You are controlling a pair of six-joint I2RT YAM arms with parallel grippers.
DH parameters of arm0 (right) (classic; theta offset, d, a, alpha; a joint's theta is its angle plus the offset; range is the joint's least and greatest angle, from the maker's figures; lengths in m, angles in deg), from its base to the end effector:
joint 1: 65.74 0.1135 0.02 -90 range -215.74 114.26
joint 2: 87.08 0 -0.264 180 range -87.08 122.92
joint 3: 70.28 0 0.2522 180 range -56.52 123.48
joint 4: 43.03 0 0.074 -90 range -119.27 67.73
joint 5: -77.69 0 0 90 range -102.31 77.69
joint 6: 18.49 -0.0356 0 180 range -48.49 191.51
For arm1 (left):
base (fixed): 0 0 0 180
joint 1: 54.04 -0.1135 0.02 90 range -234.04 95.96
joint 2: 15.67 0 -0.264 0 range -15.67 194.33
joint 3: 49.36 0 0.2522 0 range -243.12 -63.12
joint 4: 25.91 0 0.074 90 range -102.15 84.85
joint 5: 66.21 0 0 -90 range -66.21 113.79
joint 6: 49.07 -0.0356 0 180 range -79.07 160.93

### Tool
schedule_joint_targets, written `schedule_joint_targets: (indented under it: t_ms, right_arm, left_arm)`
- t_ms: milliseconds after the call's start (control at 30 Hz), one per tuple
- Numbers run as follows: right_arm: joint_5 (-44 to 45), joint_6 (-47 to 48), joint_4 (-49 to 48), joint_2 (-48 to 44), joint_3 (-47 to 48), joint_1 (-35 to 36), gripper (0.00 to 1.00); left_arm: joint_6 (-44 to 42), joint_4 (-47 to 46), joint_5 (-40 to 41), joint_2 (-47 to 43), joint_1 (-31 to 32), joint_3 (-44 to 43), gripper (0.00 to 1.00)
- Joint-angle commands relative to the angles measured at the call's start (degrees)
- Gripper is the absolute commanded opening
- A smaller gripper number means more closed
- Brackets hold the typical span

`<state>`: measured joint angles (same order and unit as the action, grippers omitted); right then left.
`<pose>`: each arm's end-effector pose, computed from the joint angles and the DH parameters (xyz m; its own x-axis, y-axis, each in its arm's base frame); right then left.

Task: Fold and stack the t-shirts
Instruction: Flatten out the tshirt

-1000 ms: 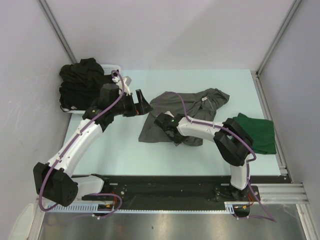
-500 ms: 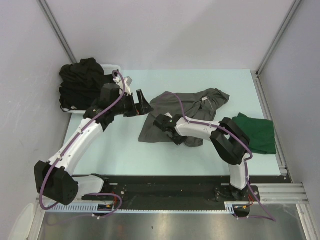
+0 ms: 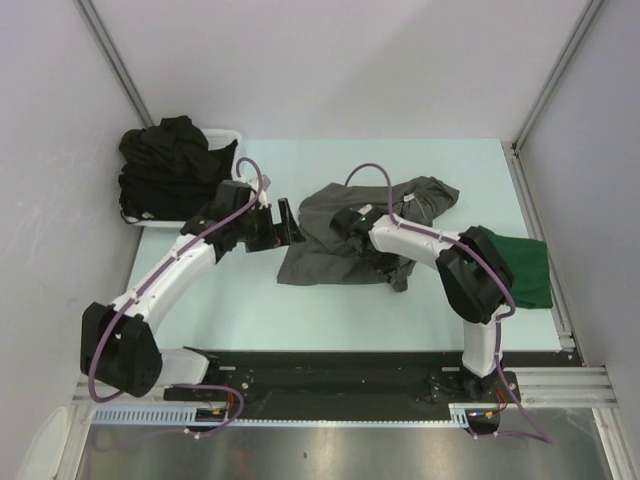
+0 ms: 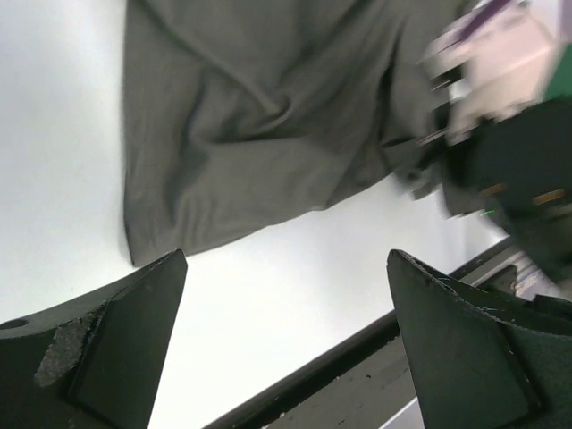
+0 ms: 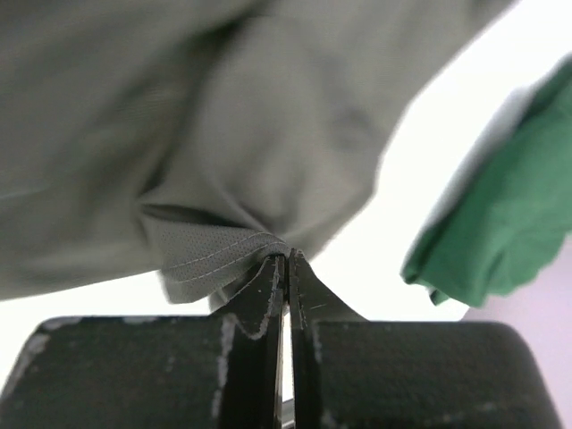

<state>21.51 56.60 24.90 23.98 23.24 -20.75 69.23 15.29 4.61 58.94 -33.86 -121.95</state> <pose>0.2711 0.2430 0.1806 -0.8244 -0.5219 -0.2191 -0.3561 0.7791 -0.5158 0.2592 -0.1077 0.2854 -0.8269 -0.1731 -0.5350 0.1800 0.8198 -0.5436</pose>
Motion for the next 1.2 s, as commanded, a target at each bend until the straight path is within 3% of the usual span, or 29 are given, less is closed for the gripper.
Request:
schedule_joint_targets:
  t_ms: [0, 533, 1167]
  right_arm:
    - [5.37, -3.01, 4.0, -4.63, 2.93, -3.41, 0.0]
    - [9.5, -2.83, 5.5, -7.62, 5.66, -16.07, 0.0]
    - [13.99, -5.03, 7.79, -11.83, 4.52, -19.68, 0.0]
  left_arm:
    - [-0.52, 1.74, 1.86, 1.76, 0.55, 0.99, 1.0]
    - [0.53, 3.5, 6.95, 1.86, 6.44, 6.61, 0.99]
    - [3.79, -1.16, 10.48, 4.58, 9.78, 8.91, 1.0]
